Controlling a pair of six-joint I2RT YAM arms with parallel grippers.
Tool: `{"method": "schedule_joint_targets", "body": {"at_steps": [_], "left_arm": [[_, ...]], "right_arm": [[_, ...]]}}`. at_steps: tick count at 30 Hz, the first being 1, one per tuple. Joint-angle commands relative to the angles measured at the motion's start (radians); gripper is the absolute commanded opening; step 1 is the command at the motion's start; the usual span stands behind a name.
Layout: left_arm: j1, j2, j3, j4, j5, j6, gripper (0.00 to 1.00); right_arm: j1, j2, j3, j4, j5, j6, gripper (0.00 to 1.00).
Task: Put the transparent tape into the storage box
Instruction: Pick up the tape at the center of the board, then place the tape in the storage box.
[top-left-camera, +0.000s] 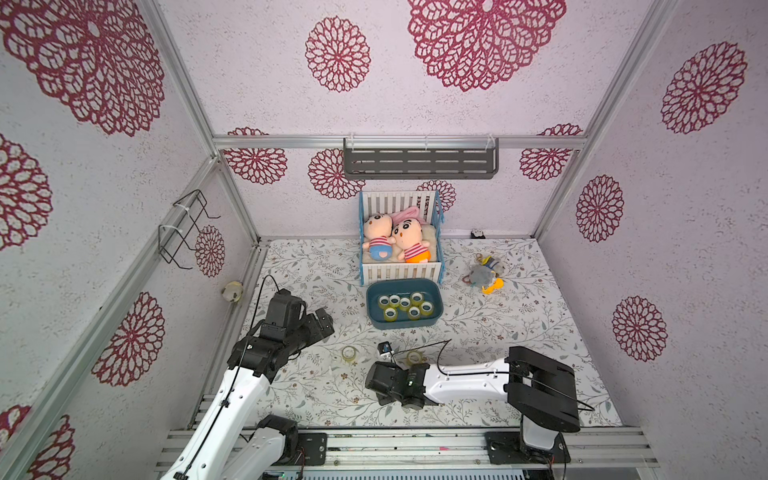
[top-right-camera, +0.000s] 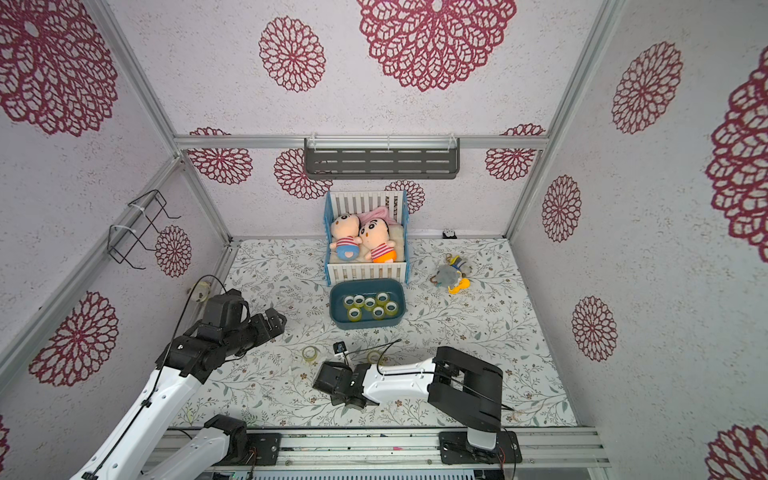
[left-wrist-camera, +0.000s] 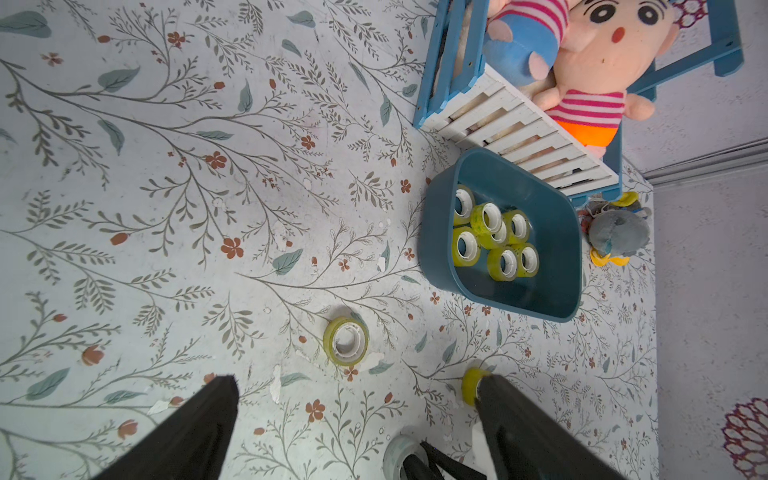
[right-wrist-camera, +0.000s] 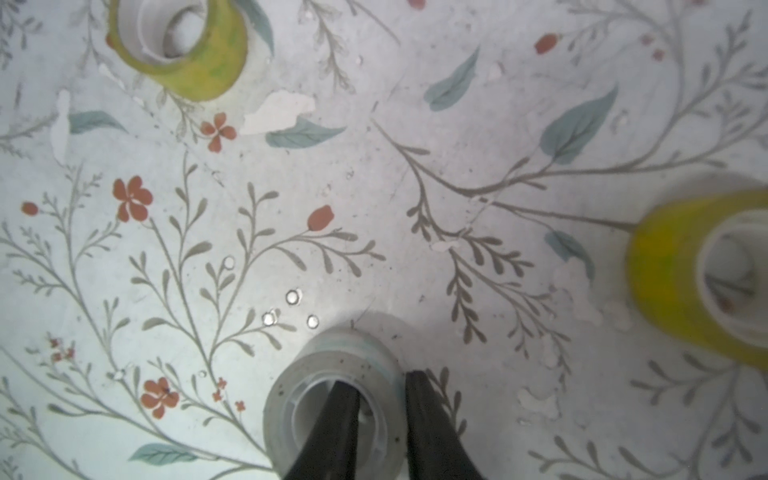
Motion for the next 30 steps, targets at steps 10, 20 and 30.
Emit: {"method": "schedule_joint_targets", "body": {"at_steps": [10,20,30], "left_arm": [[0.018,0.02,0.052,0.048,-0.002,0.013,0.97],[0.024,-0.014,-0.029,0.274,0.078,-0.117,0.97],[0.029,-0.066,-0.031,0.131,0.032,-0.029,0.97]], "right_arm": [[-0.141,-0.408,-0.002,-0.184,0.128,-0.079,0.03],[-0.572,-0.282,0.191,-0.151,-0.088,-0.35,0.05],[-0.691,0.026,0.299,-0.07,-0.165,-0.407,0.03]]}}
